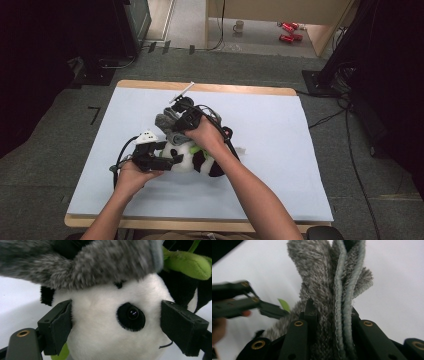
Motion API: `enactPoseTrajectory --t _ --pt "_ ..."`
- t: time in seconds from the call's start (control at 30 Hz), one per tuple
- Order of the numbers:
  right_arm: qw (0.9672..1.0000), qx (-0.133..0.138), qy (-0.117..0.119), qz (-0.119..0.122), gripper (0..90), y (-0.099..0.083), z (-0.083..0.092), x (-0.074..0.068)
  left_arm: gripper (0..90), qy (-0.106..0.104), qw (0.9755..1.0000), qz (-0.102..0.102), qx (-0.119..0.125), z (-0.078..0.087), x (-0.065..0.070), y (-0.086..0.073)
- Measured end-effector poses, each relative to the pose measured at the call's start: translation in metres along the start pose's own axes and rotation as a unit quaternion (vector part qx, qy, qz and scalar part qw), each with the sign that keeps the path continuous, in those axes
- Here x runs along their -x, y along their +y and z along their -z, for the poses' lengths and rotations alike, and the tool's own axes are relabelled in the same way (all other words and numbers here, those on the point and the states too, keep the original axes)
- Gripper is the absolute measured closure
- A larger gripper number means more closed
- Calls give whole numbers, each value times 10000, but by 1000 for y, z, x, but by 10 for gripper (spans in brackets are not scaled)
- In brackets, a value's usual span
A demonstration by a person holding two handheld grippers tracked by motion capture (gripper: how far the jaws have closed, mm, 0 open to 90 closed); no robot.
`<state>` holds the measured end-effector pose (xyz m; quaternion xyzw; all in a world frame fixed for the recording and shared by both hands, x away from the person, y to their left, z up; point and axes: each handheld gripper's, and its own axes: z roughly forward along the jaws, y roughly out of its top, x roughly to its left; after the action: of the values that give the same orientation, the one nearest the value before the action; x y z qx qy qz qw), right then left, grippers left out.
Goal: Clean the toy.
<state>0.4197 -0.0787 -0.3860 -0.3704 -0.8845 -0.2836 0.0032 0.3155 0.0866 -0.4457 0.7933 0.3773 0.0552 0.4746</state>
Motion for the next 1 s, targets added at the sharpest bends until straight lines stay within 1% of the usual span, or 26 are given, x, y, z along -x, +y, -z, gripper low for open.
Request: enactPoseTrajectory --t 0.03,0.07,0.1,0.17,0.2,0.23,0.27,0.3,0.33,0.4,0.43,0.47,0.53,0.57,0.63,0.7,0.73,0.77,0.8,0.83,0.87,0.9,0.93,0.97,1.0 --pt "10000 4 9 -68 733 -4 0 6 149 10 10000 10 -18 0 0 0" --pt "10000 -17 -16 -71 734 -6 1 8 152 52 10000 -5 -23 -1 1 0" --pt "9999 -44 -105 -25 734 -7 3 10 153 78 10000 -15 -25 -1 2 0" --pt "9991 -99 -378 144 734 -9 6 10 154 75 10000 17 -22 -2 1 0" --pt "9991 -99 -378 144 734 -9 6 10 154 75 10000 17 -22 -2 1 0" --pt "9985 -130 -515 157 737 -12 8 14 154 42 10000 36 -25 -2 0 0" --pt "9985 -130 -515 157 737 -12 8 14 154 42 10000 36 -25 -2 0 0" --pt "9985 -150 -529 46 739 -16 12 20 154 29 10000 51 -20 -2 0 0" --pt "9985 -150 -529 46 739 -16 12 20 154 26 10000 54 -13 -2 0 0" --pt "9976 -230 -654 33 744 -21 15 26 154 14 10000 40 -10 -2 0 0" --pt "9966 -368 -741 1 748 -26 18 34 154 3 10000 8 5 -2 1 -1" --pt "9966 -368 -741 1 748 -26 18 34 155 3 10000 8 5 -2 1 -1" --pt "9964 -442 -713 -95 749 -32 25 41 156 -2 10000 -52 -11 -3 3 -1" --pt "9964 -442 -713 -95 749 -32 25 41 156 -2 10000 -52 -11 -3 3 -1" --pt "9956 -465 -807 -57 755 -36 32 44 157 -6 10000 -53 -25 -4 3 -1" --pt "9947 -476 -905 -85 764 -38 36 48 157 -33 10000 -37 -20 -4 3 -2" --pt "9947 -476 -905 -85 764 -38 36 48 157 -33 10000 -37 -20 -4 3 -2" --pt "9934 -495 -1020 -168 775 -42 41 53 157 -43 10000 -54 -33 -4 2 -2" --pt "9933 -492 -1002 -289 777 -44 43 56 157 -43 10000 -54 -33 -4 2 -2" --pt "9933 -492 -1002 -289 777 -44 43 56 157 -53 10000 -66 -36 -4 2 -2" --pt "9936 -464 -954 -379 777 -47 45 58 157 -62 9999 -72 -32 -4 1 -2" --pt "9929 -464 -1032 -374 778 -51 49 62 160 -86 10000 -31 -13 -4 0 -2" --pt "9929 -464 -1032 -374 778 -51 49 62 161 -86 10000 -31 -13 -4 0 -2" --pt "9910 -516 -1187 -352 779 -53 50 64 161 -92 10000 5 1 -5 -1 -2" --pt "9879 -606 -1398 -274 779 -55 51 67 163 -84 10000 17 7 -5 -1 -2"
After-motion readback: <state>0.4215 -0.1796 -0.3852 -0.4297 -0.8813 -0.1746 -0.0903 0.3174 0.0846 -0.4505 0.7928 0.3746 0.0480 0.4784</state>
